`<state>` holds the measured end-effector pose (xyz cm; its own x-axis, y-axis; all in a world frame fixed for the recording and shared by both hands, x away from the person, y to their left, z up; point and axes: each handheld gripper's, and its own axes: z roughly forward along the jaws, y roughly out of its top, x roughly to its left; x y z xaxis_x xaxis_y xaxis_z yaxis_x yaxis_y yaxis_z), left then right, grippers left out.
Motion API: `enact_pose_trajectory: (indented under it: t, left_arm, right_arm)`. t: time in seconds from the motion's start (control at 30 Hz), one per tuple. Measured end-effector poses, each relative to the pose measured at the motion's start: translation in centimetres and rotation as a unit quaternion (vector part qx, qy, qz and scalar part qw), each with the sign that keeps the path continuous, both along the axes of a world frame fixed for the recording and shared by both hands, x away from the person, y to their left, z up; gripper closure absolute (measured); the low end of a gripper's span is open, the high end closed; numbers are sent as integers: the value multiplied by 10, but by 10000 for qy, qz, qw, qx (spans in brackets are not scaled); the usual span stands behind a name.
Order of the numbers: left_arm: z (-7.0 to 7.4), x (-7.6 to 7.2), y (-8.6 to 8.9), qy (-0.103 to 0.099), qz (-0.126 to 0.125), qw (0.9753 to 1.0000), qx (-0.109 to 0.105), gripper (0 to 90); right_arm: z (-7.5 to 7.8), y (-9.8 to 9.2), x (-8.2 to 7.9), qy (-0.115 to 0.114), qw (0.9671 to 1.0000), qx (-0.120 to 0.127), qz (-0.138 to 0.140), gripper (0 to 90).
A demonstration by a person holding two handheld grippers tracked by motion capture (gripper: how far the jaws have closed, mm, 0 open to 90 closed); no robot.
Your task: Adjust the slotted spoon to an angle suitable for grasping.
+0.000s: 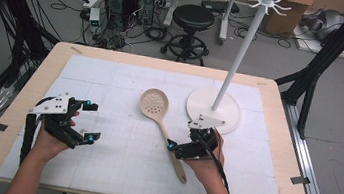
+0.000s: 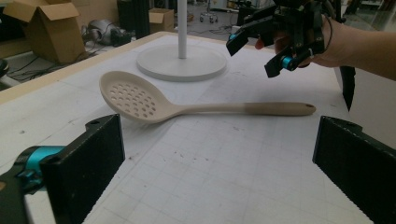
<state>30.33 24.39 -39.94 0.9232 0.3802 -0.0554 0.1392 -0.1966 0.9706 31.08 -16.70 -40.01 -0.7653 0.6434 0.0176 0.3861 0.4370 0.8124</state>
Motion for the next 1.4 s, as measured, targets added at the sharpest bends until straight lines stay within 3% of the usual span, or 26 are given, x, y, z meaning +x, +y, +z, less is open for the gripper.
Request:
enact_pose_trajectory:
  t: [0.2,0.3,0.47,0.67,0.93,1.13,1.4]
  left_arm:
    - [-1,1,-1,37,-2,10000,53,28]
    - [-1,1,-2,32,-4,10000,33,28]
    - [-1,1,-1,12,-3,10000,23,28]
    - [-1,0,-2,25,-6,10000,52,28]
    - [-2,1,-2,30,-2,10000,72,28]
    - [-2,1,-3,29,-18,10000,91,28]
    - [-2,1,-3,35,0,10000,75,28]
  right_arm:
    - [-10,14,7,228,9993,-299,2,74]
    - [-13,18,6,302,9987,-414,42,164]
    - [-18,21,6,407,9973,-605,14,232]
    - [-23,21,7,542,9961,-689,94,350]
    - [-28,21,9,752,9948,-674,125,429]
    - [-35,23,9,918,9915,-903,195,521]
    - [-37,27,7,902,9907,-972,287,576]
